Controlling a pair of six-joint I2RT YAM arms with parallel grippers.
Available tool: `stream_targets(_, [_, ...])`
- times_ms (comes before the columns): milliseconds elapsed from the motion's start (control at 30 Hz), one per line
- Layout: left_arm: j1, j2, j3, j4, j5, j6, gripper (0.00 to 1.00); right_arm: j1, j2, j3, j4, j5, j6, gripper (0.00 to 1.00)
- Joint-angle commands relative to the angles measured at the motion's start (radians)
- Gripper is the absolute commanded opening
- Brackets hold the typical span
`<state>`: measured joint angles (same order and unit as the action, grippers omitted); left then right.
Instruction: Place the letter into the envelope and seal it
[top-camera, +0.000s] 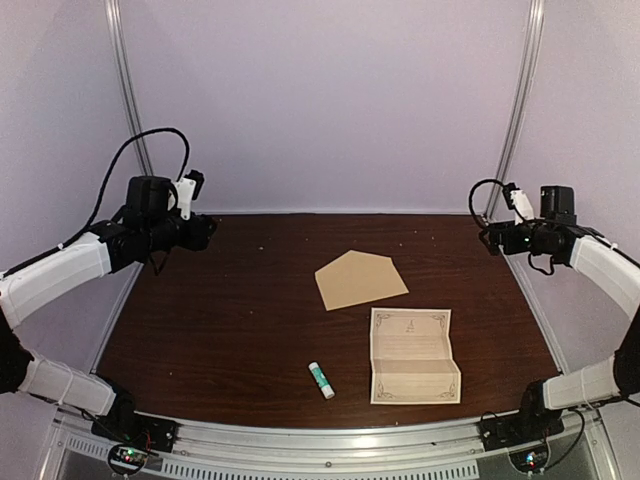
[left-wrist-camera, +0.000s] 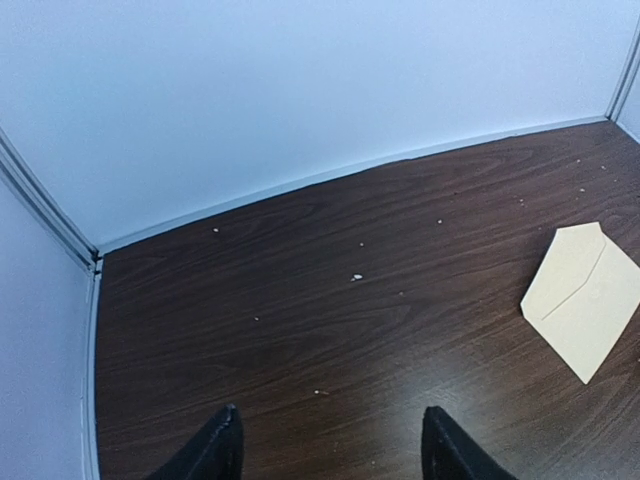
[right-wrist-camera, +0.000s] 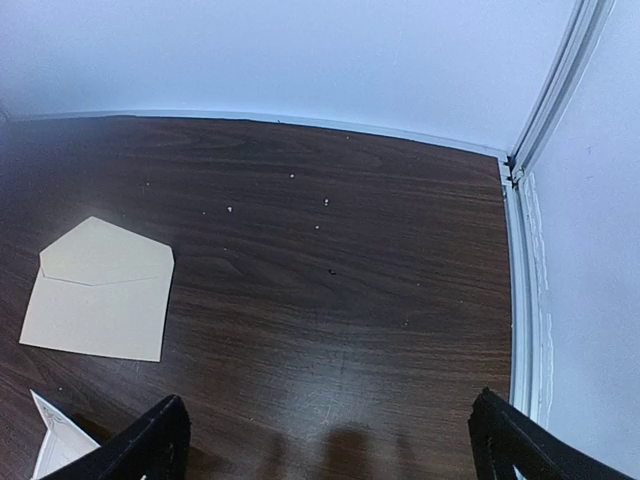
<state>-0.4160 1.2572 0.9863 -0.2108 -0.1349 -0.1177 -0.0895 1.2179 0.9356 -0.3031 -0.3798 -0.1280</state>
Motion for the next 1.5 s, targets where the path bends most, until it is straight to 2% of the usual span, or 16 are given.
stream_targets(0, [-0.009, 0.000, -0.003, 0.050, 0.098, -0.045, 0.66, -0.018, -0.054, 0.003, -0.039, -0.064, -0.097, 0.99])
stream_targets(233, [-0.021, 0.040, -0.009, 0.096, 0.289, -0.076, 0.73, -0.024, -0.097, 0.031, -0.245, -0.186, -0.357, 0.97])
stream_targets(300, [-0.034, 0.059, -0.008, 0.107, 0.339, -0.074, 0.72, -0.019, -0.096, 0.034, -0.303, -0.220, -0.440, 0.94])
stream_targets(433, [-0.081, 0.106, -0.002, 0.108, 0.426, -0.054, 0.70, 0.002, -0.053, 0.043, -0.412, -0.294, -0.603, 0.80])
stream_targets(633, [-0.147, 0.183, 0.031, 0.076, 0.512, -0.038, 0.68, 0.064, 0.109, 0.087, -0.527, -0.379, -0.779, 0.67])
stream_targets(867, [-0.162, 0.246, 0.046, 0.067, 0.581, -0.034, 0.68, 0.223, 0.347, 0.214, -0.572, -0.327, -0.845, 0.59])
stream_targets(1000, [-0.162, 0.266, 0.059, 0.056, 0.572, -0.037, 0.68, 0.302, 0.481, 0.305, -0.641, -0.305, -0.881, 0.58])
stream_targets(1133, [-0.163, 0.282, 0.069, 0.039, 0.574, -0.036, 0.68, 0.383, 0.602, 0.367, -0.675, -0.214, -0.896, 0.58])
stream_targets(1367, [-0.173, 0.287, 0.072, 0.031, 0.566, -0.026, 0.68, 0.425, 0.726, 0.460, -0.708, -0.189, -0.904, 0.57])
stream_targets(1467, [-0.175, 0.293, 0.080, 0.020, 0.564, -0.025, 0.68, 0.435, 0.745, 0.465, -0.721, -0.183, -0.910, 0.52])
